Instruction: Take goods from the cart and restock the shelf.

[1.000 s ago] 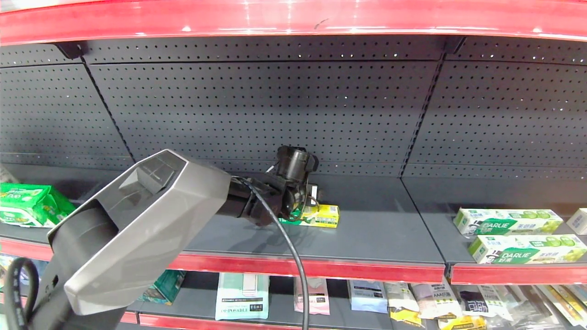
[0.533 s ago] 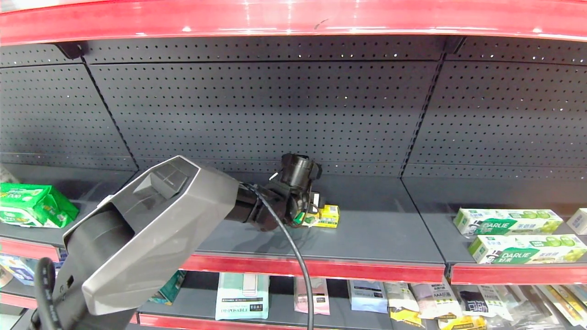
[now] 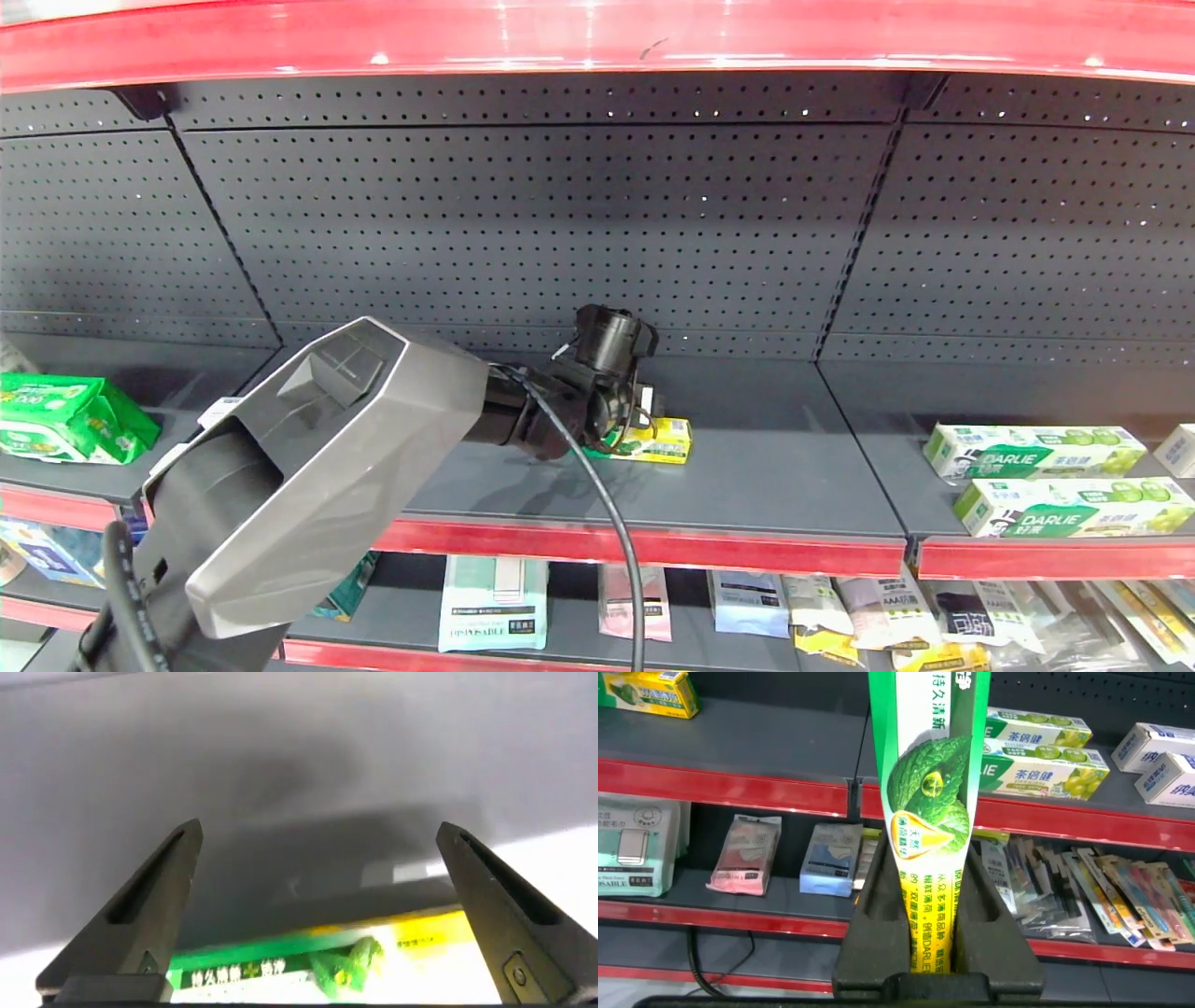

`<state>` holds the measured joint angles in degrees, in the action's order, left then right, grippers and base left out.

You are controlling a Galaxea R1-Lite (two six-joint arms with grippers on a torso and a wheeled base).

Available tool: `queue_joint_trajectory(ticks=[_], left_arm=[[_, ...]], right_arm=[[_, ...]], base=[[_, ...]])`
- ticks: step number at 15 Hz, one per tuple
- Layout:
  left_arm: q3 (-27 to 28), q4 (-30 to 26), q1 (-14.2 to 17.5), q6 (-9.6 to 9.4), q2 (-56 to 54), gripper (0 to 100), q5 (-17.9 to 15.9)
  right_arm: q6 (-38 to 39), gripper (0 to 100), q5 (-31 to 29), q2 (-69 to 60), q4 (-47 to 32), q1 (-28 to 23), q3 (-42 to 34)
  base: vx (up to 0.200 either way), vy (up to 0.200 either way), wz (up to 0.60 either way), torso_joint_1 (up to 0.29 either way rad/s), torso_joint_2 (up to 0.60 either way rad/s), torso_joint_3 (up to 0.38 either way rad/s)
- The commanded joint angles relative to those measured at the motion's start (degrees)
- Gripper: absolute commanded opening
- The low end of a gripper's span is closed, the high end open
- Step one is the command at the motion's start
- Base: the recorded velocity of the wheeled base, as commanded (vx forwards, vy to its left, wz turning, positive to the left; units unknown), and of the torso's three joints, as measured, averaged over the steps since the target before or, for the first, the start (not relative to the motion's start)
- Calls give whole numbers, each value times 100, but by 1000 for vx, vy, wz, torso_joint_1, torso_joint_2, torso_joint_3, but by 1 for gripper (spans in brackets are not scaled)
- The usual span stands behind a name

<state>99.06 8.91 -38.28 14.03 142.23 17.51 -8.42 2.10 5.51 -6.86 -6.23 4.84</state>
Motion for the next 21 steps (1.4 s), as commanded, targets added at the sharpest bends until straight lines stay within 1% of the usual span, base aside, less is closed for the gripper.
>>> queue_joint_trajectory(ticks=[1,4,7,9,14,15,17,21], left_arm=[[70,-3,-66,3,68,100,-19],[96,23,-136,12,165,100,-28],[351,-12,-127,12,270,100,-81],[360,-21,-127,12,323,100,-81],[342,-30,-127,73,358,100,-89],[342,-47,-127,109,350,100,-116],[351,-162,-127,109,262,100,-186],[342,-381,-110,144,147,100,-195]], right_arm=[[-1,0,1,3,1,-1,-1],[-1,0,1,3,1,-1,-1],[-1,0,1,3,1,-1,-1],[-1,0,1,11,1,-1,-1],[-1,0,1,11,1,-1,-1],[-1,0,1,11,1,-1,-1],[-1,0,1,11,1,-1,-1],[-1,0,1,11,1,-1,-1]], base=[[0,0,0,0,0,0],[0,0,0,0,0,0],[0,0,0,0,0,0],[0,0,0,0,0,0],[0,0,0,0,0,0],[0,0,0,0,0,0],[0,0,0,0,0,0],[0,0,0,0,0,0]])
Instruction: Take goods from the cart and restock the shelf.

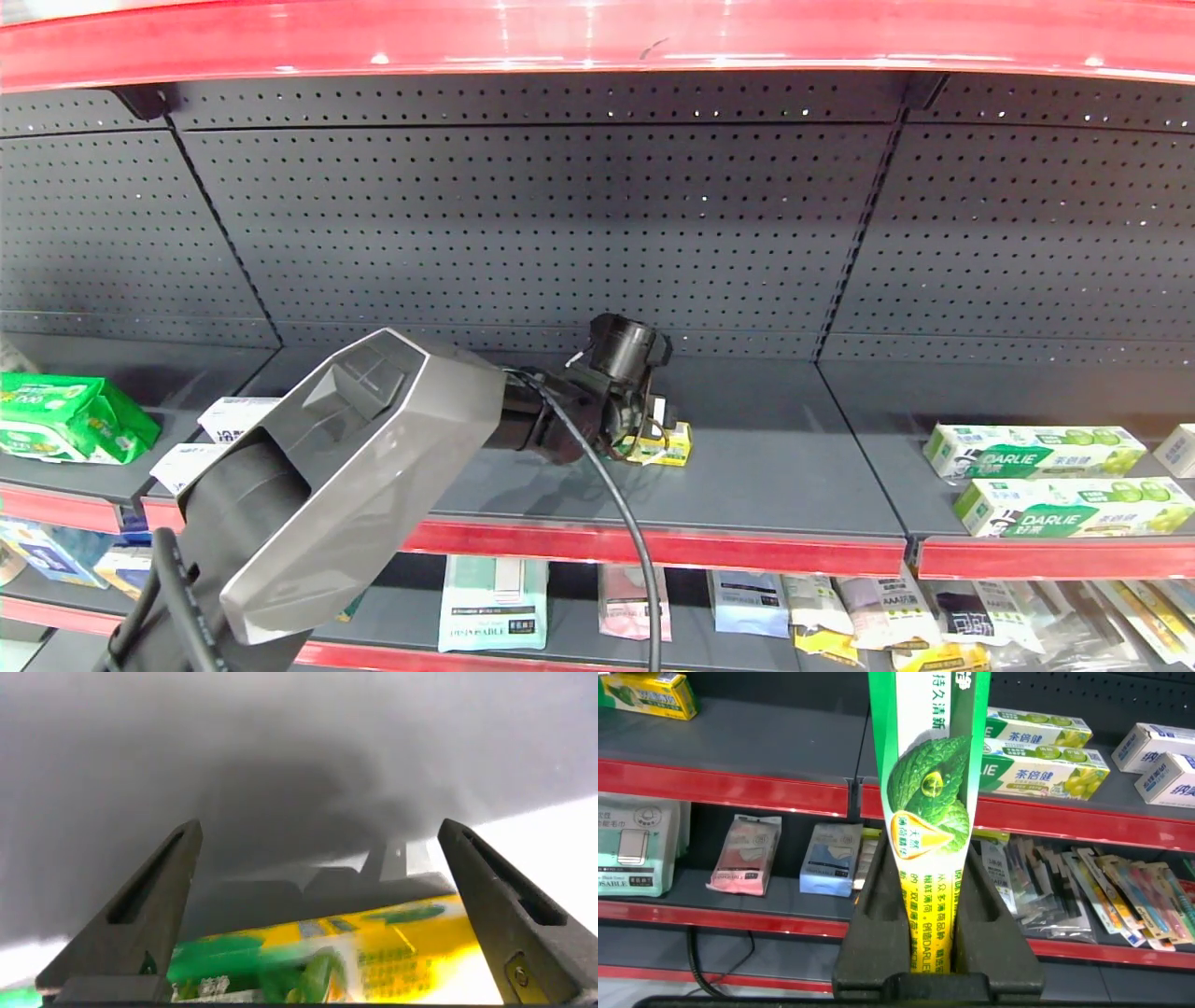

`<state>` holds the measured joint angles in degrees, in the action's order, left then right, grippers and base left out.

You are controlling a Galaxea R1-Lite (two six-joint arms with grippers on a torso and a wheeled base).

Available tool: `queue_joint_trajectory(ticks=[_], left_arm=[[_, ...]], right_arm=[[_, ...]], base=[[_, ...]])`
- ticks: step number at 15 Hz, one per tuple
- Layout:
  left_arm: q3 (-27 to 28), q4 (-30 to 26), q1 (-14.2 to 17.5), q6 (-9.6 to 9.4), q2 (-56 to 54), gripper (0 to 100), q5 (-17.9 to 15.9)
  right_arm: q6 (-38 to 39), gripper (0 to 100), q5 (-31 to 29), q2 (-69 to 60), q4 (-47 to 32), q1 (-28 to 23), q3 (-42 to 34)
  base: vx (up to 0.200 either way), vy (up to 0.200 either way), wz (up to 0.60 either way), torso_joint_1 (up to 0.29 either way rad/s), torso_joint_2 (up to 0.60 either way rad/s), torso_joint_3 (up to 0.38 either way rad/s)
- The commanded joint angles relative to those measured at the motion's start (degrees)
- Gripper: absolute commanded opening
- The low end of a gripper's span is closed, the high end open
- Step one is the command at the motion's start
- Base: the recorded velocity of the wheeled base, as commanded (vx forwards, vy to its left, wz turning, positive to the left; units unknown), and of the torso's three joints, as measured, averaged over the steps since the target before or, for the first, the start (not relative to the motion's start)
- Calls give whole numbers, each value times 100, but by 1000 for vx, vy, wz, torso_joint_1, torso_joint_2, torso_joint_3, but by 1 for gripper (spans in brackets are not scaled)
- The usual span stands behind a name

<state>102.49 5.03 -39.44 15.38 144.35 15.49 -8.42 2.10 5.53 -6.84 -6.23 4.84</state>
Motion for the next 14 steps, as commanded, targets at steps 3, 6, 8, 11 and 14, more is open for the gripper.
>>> queue_joint_trajectory(ticks=[3,6,8,11,14], left_arm=[[-45,-2,15,17,-100,100,6],[-97,-55,24,149,-144,100,6],[-203,-64,24,175,-188,100,-3],[-387,-55,76,184,-258,100,-108],[-502,-64,103,211,-328,100,-126]], right_arm=[[-1,0,1,9,-2,-1,-1],[-1,0,1,9,-2,-1,-1],[-1,0,1,9,-2,-1,-1],[-1,0,1,9,-2,-1,-1],[-1,0,1,9,-2,8,-1]], base=[[0,0,0,0,0,0],[0,0,0,0,0,0],[0,0,0,0,0,0],[0,0,0,0,0,0],[0,0,0,0,0,0]])
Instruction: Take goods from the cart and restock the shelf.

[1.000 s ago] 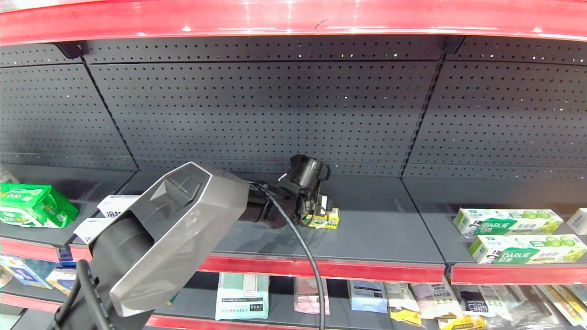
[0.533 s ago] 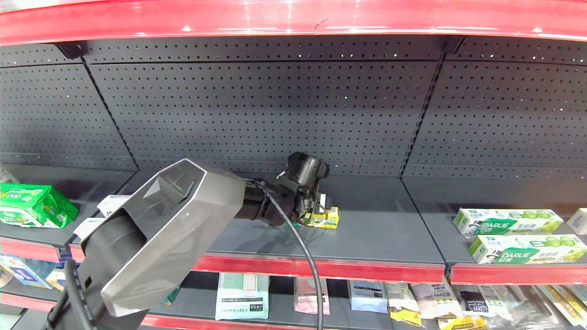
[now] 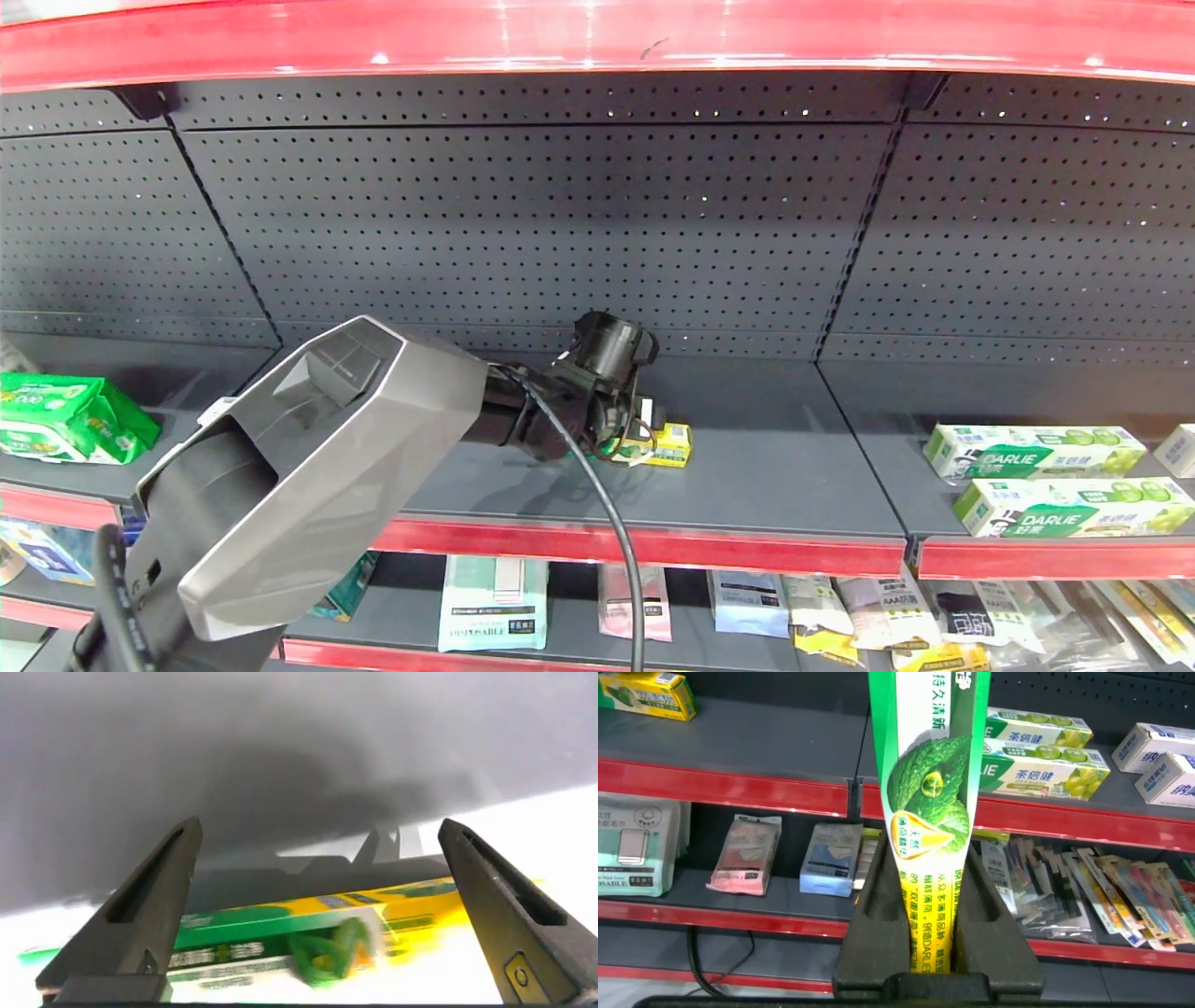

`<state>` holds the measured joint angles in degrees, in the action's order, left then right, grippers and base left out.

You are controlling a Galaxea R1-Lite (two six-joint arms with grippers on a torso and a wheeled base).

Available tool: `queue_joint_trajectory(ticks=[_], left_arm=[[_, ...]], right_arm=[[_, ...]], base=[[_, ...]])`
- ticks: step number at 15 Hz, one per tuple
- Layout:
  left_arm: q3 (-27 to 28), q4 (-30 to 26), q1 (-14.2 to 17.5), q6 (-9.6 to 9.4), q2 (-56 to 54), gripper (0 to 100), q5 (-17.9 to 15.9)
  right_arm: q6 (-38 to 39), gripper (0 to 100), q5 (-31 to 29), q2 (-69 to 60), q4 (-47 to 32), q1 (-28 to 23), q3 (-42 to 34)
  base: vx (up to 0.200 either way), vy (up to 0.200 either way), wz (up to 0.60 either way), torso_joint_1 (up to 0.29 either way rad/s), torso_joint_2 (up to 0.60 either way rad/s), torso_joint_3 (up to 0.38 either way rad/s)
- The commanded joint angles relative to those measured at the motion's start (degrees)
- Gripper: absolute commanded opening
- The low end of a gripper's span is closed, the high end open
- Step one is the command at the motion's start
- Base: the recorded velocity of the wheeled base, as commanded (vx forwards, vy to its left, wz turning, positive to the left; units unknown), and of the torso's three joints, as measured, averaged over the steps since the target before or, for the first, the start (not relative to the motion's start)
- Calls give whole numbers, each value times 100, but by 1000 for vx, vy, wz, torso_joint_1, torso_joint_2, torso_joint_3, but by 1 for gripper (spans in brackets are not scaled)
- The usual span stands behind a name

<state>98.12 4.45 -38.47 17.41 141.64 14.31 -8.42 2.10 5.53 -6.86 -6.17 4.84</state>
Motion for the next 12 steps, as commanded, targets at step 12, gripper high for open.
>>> queue_joint_trajectory(ticks=[12], left_arm=[[-839,38,42,17,-480,100,-192]], right_arm=[[-1,0,1,18,1,10,-1]], base=[[0,0,0,0,0,0]])
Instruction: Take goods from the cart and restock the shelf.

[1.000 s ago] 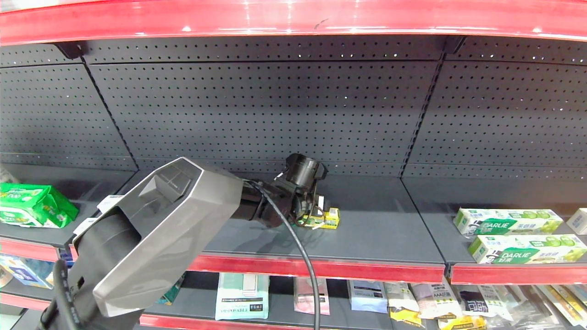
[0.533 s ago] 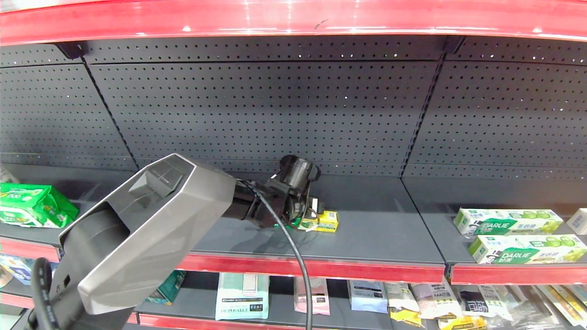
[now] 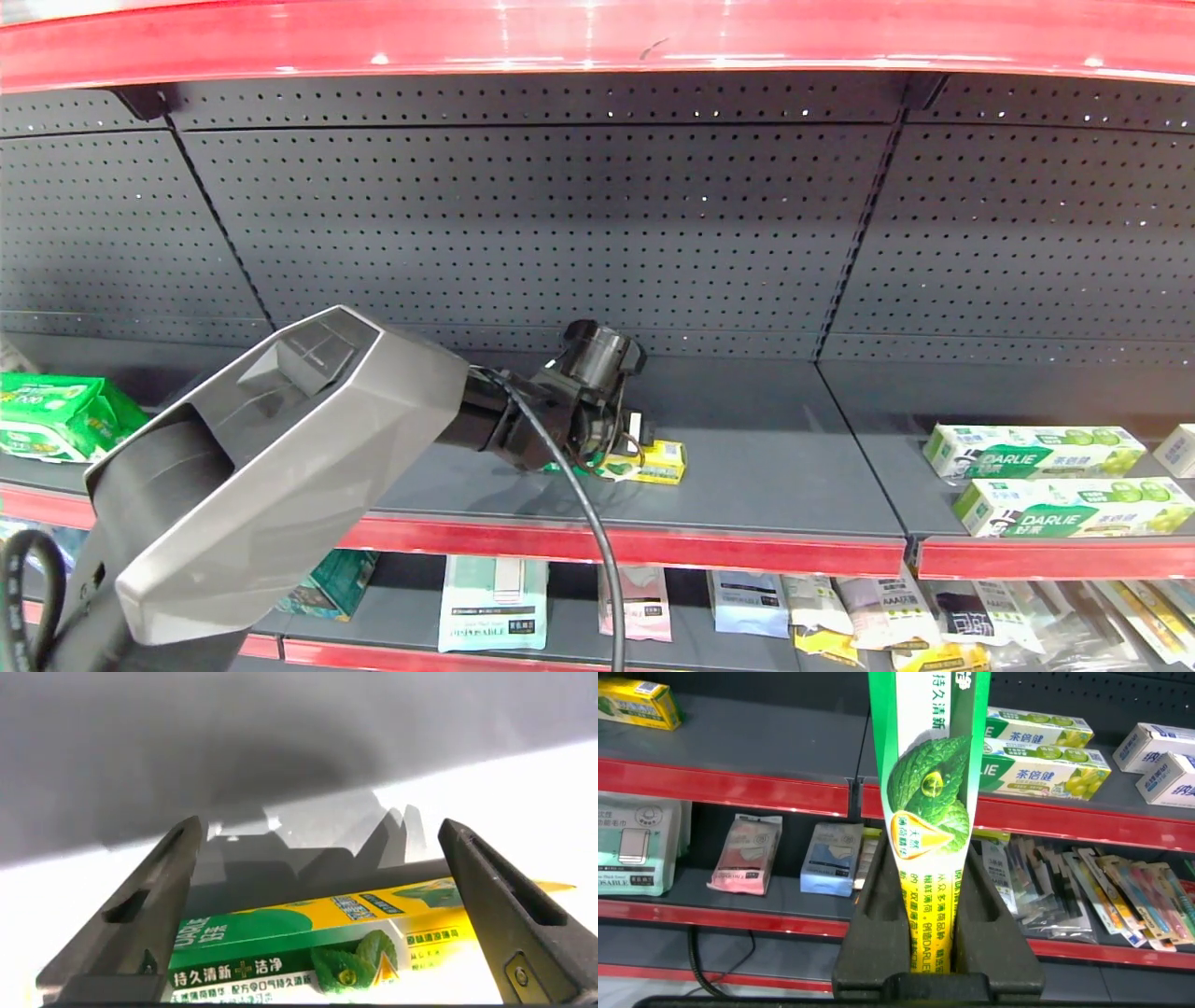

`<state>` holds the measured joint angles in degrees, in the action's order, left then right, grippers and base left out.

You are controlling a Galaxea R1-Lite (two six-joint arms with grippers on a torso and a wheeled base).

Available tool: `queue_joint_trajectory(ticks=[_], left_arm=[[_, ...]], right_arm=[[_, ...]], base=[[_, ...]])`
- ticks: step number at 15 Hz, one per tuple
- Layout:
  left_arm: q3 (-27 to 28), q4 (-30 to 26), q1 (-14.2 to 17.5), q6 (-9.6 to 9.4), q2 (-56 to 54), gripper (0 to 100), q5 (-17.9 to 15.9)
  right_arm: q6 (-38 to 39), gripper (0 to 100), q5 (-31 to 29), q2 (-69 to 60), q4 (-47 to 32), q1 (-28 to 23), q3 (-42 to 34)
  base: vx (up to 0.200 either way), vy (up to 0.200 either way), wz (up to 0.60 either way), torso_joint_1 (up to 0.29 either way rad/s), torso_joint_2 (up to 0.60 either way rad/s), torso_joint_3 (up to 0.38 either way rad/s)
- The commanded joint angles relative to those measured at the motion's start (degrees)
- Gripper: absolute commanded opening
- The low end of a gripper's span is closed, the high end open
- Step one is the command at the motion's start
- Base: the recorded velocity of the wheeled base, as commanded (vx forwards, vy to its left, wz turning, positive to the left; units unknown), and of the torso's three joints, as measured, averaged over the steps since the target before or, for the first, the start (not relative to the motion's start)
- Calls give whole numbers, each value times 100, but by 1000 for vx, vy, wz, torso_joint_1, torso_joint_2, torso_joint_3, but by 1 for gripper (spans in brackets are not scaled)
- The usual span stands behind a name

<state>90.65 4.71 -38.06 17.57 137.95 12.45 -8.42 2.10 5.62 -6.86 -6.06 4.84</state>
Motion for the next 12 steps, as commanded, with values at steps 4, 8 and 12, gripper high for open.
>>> queue_joint_trajectory(ticks=[4,8,12], left_arm=[[-416,22,0,10,-251,100,-5],[-504,22,-26,133,-330,100,-5],[-794,39,-61,177,-444,100,3]], right_arm=[[-1,0,1,9,1,-1,-1],[-19,0,1,9,1,-1,-1],[-10,0,10,9,1,-1,-1]], base=[[0,0,0,0,0,0],[0,0,0,0,0,0],[0,0,0,0,0,0]])
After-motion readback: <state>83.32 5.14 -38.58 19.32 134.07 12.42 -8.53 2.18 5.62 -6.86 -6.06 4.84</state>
